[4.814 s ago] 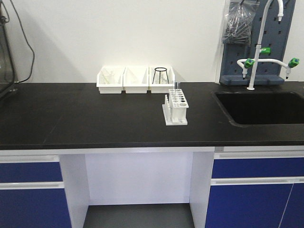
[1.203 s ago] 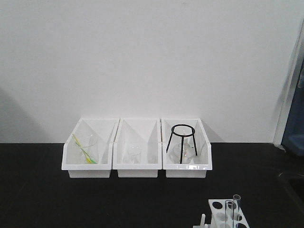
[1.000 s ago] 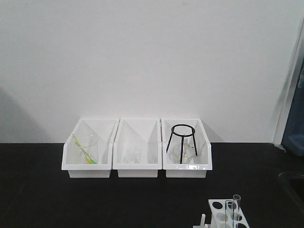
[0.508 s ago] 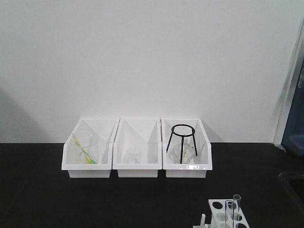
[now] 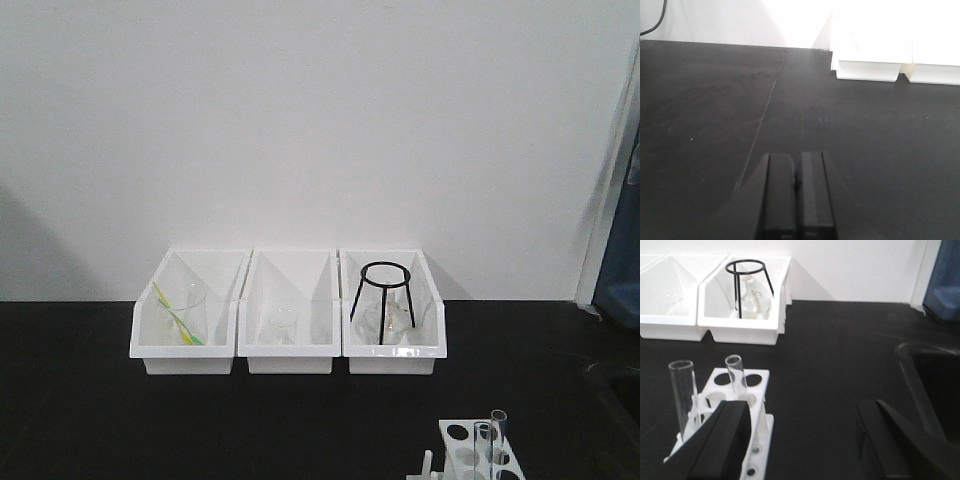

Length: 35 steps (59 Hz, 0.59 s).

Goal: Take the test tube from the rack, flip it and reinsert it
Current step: 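Move the right gripper down over a clear test tube in the rack, then close the right gripper on the test tube and lift it out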

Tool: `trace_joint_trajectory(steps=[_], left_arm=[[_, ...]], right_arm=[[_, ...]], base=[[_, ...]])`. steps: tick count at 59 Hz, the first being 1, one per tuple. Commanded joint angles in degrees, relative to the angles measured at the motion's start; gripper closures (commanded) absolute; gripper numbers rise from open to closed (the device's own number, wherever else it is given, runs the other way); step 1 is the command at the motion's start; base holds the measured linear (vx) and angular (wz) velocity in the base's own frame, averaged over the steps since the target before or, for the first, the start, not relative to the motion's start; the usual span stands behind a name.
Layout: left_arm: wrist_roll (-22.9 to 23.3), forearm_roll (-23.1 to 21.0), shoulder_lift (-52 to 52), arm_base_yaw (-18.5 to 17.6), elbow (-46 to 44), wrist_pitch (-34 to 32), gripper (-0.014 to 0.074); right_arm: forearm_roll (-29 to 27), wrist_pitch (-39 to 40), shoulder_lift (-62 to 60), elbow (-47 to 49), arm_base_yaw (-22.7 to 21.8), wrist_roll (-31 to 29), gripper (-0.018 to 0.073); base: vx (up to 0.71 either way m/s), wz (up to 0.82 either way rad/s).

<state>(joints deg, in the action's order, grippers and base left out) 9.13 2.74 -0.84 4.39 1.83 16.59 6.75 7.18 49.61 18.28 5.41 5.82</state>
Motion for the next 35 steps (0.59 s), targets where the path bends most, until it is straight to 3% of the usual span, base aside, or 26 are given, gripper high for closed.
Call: trace_joint_trajectory(steps=[1,17,35], left_arm=[[0.0,-0.2,-0.7,-0.4,0.0,-5.0,0.0603],[0.0,-0.2,-0.7,-0.4,0.0,-5.0,0.0603],[0.0,-0.2,-0.7,-0.4,0.0,-5.0,0.0603]], right_arm=[[2.9,11.6,3.4,1.9,2.7,0.0,0.0046],[3.3,20.6,15.0,1.9,10.1,-0.1,0.0046],[3.3,31.9,26.7,1.9,10.7,0.9,0.0048]], base=[[0.00,0.00],[0.00,0.00],[0.00,0.00]])
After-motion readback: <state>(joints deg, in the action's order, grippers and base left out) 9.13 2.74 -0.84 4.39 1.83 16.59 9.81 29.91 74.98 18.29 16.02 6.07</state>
